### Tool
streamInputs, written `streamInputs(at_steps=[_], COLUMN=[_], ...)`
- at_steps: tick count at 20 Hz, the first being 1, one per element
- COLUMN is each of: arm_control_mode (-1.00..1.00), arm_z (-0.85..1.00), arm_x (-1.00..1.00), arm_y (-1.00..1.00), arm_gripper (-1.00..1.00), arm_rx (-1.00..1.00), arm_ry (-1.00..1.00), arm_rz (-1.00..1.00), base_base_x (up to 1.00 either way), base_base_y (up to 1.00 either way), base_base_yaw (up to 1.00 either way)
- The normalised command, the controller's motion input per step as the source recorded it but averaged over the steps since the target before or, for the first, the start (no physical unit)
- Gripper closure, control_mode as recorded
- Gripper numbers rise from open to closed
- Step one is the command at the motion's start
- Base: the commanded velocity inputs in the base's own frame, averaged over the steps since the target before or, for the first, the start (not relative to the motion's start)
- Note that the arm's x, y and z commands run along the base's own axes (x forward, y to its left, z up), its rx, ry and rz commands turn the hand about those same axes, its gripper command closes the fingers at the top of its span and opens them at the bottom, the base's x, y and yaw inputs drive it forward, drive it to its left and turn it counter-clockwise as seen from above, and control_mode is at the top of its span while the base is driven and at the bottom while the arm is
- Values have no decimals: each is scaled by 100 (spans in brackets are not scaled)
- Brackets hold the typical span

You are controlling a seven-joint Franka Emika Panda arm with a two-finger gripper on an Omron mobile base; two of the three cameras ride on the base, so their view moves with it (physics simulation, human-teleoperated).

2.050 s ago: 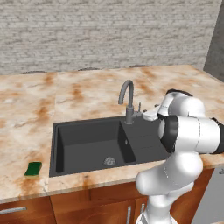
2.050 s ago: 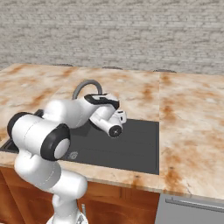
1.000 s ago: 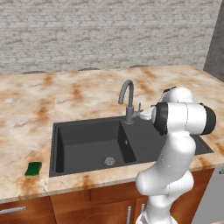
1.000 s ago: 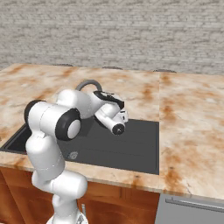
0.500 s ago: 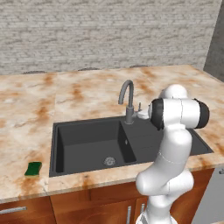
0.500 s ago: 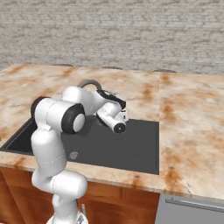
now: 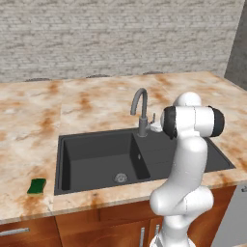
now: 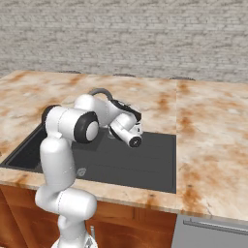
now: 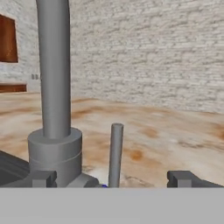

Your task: Soak the sponge with water for a few seconds and then drop it inside the sink.

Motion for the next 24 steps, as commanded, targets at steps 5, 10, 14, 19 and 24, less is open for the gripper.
streamInputs(at_steps=[5, 10, 14, 19, 24], arm_control_mode=[-100, -100, -100, -100, -100], arm_z=[0, -5, -15, -26, -24], arm_x=[34, 27, 21, 27, 26], arm_y=[-4, -5, -1, 0, 0], arm_gripper=[-100, -100, -100, -100, -100], arm_rx=[1, 0, 0, 1, 0], arm_ry=[0, 0, 0, 0, 0], arm_rz=[3, 1, 0, 0, 0], base_base_x=[0, 0, 0, 0, 0], base_base_y=[0, 0, 0, 0, 0], base_base_yaw=[0, 0, 0, 0, 0])
